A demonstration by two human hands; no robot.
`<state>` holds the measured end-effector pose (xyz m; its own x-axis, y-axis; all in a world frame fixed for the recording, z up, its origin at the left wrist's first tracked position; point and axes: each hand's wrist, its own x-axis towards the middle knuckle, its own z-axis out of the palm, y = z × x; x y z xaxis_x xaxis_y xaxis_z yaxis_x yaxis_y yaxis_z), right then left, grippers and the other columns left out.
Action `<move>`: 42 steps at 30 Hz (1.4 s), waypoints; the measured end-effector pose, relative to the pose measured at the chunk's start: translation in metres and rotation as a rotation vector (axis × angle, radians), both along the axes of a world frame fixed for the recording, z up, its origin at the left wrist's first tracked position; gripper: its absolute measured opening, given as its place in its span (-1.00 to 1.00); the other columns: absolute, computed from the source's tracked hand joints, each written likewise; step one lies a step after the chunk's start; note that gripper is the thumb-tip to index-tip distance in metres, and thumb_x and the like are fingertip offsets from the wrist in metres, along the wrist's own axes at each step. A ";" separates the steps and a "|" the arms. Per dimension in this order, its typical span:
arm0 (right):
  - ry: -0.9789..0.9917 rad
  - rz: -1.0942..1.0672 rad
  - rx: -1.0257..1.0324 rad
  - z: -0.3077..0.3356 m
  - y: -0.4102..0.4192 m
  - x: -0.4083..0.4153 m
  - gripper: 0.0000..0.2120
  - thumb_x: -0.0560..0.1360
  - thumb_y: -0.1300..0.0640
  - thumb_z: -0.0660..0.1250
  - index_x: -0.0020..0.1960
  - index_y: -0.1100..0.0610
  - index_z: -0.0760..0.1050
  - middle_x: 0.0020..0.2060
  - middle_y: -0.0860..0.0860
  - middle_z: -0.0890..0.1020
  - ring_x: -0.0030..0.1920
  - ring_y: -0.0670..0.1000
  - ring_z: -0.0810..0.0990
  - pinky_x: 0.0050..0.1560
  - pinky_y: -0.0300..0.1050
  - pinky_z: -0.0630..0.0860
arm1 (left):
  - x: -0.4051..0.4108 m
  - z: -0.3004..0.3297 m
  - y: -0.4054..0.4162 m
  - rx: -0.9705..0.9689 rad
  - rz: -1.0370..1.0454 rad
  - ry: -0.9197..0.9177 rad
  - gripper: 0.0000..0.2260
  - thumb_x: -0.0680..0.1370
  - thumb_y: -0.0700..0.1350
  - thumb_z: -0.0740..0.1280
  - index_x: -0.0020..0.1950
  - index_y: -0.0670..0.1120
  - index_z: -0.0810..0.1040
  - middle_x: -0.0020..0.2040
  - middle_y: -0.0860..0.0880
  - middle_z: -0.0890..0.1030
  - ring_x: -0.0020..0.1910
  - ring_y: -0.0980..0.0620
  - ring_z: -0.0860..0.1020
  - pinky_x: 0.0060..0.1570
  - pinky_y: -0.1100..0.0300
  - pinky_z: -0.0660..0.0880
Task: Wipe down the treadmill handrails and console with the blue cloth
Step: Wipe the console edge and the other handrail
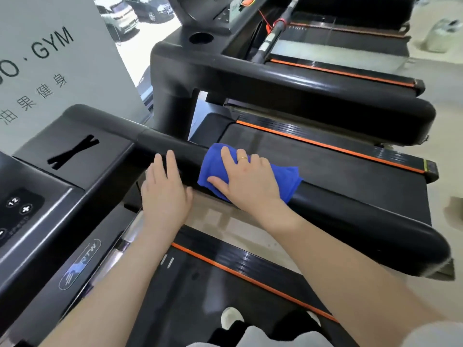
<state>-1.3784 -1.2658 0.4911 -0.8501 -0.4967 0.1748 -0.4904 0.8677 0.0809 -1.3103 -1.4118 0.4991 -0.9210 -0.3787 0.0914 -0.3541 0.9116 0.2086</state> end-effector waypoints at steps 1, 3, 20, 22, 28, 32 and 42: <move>-0.017 0.039 -0.007 0.000 0.003 -0.002 -0.32 0.52 -0.31 -0.09 0.46 0.12 0.19 0.19 0.18 0.50 -0.08 0.18 0.51 -0.15 -0.01 0.36 | -0.001 -0.001 0.010 -0.009 -0.067 0.048 -0.28 0.41 -0.18 0.41 0.47 -0.29 0.15 0.43 -0.34 0.24 0.38 -0.34 0.27 0.28 -0.18 0.30; -0.078 0.077 -0.045 0.003 0.013 -0.005 -0.35 0.55 -0.29 -0.04 0.49 0.10 0.09 0.24 0.17 0.45 0.02 0.16 0.49 -0.09 -0.03 0.33 | -0.004 0.000 0.034 0.034 -0.197 0.113 -0.32 0.39 -0.20 0.39 0.43 -0.34 0.21 0.39 -0.35 0.31 0.38 -0.34 0.28 0.35 -0.10 0.24; -0.706 -0.156 -0.184 0.021 0.233 -0.001 -0.59 0.58 -0.22 -0.07 0.16 0.01 0.39 -0.06 -0.02 0.58 -0.09 0.08 0.51 -0.10 -0.06 0.39 | -0.017 -0.001 0.110 0.147 0.066 0.074 0.00 0.29 0.39 0.31 0.48 -0.23 0.10 0.53 -0.23 0.02 0.51 -0.17 -0.01 0.47 -0.07 0.05; -0.579 -0.173 -0.133 0.018 0.224 0.004 -0.57 0.58 -0.22 -0.08 0.14 0.05 0.37 -0.08 0.01 0.56 -0.14 0.10 0.49 -0.16 -0.07 0.37 | -0.015 -0.004 0.119 0.174 0.102 0.113 0.01 0.28 0.39 0.31 0.50 -0.20 0.07 0.53 -0.22 0.02 0.51 -0.18 -0.01 0.48 -0.08 0.02; -0.342 0.067 -0.145 0.007 0.174 0.002 -0.56 0.59 -0.19 -0.03 0.13 0.16 0.33 0.02 0.09 0.54 -0.05 0.20 0.54 -0.18 -0.03 0.34 | 0.000 -0.018 0.169 0.358 0.262 0.372 -0.31 0.44 0.13 0.38 0.41 -0.23 0.28 0.36 -0.21 0.31 0.38 -0.15 0.25 0.38 0.06 0.17; -0.721 0.197 -0.213 0.014 0.164 -0.027 -0.51 0.59 -0.19 0.00 0.35 0.10 0.26 0.16 0.11 0.54 0.11 0.17 0.51 -0.05 -0.03 0.39 | 0.006 -0.018 0.194 0.436 0.271 0.323 -0.35 0.51 0.07 0.32 0.46 -0.24 0.21 0.48 -0.20 0.16 0.47 -0.10 0.11 0.42 0.10 0.08; -1.394 0.010 -0.622 0.006 0.306 -0.026 -0.78 0.60 -0.14 0.05 0.08 -0.25 0.47 -0.06 -0.28 0.61 0.01 -0.21 0.56 0.04 -0.29 0.46 | -0.003 -0.017 0.225 0.228 0.303 0.057 0.21 0.18 0.41 0.37 0.49 -0.32 -0.09 0.52 -0.28 -0.07 0.52 -0.14 -0.04 0.46 0.03 0.04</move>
